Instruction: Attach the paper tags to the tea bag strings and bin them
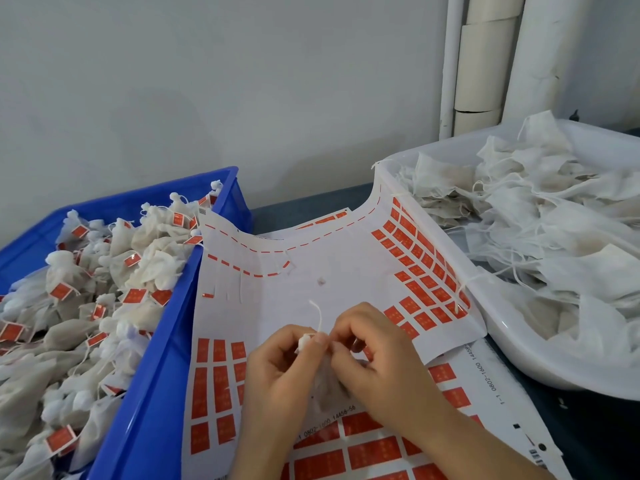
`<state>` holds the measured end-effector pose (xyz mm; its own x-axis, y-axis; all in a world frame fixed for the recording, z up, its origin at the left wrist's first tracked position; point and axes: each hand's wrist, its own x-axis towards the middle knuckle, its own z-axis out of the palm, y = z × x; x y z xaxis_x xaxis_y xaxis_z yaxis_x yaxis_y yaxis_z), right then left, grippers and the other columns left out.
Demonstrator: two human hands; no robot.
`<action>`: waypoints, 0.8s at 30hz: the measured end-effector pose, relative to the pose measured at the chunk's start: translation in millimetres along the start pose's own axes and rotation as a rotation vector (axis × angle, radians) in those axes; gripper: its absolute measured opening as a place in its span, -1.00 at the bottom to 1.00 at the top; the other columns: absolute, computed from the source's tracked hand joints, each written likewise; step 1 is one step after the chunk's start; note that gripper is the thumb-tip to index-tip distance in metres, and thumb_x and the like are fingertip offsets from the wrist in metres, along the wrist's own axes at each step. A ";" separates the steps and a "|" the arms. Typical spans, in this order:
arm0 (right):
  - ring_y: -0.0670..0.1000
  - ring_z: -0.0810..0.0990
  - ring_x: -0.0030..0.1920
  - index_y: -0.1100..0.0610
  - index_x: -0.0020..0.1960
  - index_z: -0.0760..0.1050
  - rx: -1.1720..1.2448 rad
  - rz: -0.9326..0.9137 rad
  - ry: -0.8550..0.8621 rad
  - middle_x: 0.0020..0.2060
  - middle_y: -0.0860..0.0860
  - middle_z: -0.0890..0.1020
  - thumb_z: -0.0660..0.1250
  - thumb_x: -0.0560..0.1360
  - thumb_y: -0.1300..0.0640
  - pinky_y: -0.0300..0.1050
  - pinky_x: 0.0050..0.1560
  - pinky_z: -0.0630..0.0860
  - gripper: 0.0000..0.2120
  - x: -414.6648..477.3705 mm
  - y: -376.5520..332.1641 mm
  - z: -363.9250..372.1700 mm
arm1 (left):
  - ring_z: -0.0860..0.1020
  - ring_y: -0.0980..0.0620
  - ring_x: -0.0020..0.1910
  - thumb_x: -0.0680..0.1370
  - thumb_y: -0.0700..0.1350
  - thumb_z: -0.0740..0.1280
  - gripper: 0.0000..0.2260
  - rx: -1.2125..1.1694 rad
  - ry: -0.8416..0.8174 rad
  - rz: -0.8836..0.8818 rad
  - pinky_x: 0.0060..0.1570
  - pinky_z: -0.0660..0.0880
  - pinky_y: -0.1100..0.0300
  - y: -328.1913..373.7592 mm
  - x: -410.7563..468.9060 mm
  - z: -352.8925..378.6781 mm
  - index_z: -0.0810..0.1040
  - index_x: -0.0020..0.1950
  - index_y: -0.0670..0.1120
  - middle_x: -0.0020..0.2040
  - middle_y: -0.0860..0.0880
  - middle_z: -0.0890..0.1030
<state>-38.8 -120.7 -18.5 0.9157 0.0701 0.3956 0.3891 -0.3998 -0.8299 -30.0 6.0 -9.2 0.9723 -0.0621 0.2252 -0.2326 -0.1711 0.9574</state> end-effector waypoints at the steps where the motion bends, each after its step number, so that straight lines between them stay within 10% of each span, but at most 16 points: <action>1: -0.19 0.46 -0.12 -0.11 -0.20 0.34 -0.034 -0.026 -0.004 -0.24 -0.24 0.42 0.20 0.45 0.00 -0.43 -0.16 0.41 -0.94 0.1 0.7 0.4 | 0.54 -0.06 -0.33 0.48 -0.08 0.33 -0.81 -0.002 0.020 -0.001 -0.31 0.51 0.20 -0.1 -0.2 0.8 0.64 -0.31 0.00 -0.38 -0.09 0.58; 12: -0.20 0.47 -0.16 0.05 -0.11 0.50 -0.145 -0.109 0.066 -0.17 -0.22 0.43 0.10 0.44 -0.15 -0.42 -0.16 0.44 -0.67 2.1 2.5 0.1 | 0.63 -0.01 -0.29 0.44 -0.24 0.36 -0.77 -0.063 0.145 -0.060 -0.32 0.57 0.23 0.4 -0.9 4.0 0.68 -0.28 0.06 -0.32 -0.04 0.65; 24: -0.21 0.49 -0.14 -0.09 -0.13 0.38 -0.087 -0.088 0.101 -0.19 -0.32 0.38 0.11 0.43 -0.17 -0.49 -0.16 0.43 -0.82 0.6 3.3 4.3 | 0.60 -0.03 -0.36 0.43 -0.37 0.35 -0.71 -0.080 0.156 0.044 -0.38 0.56 0.24 4.8 -1.6 1.4 0.63 -0.25 0.04 -0.32 -0.07 0.62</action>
<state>-36.5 -118.1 -22.8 0.8619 0.0184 0.5067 0.4536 -0.4745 -0.7544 -32.6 3.8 -5.2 0.9542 0.0867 0.2864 -0.2785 -0.0925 0.9560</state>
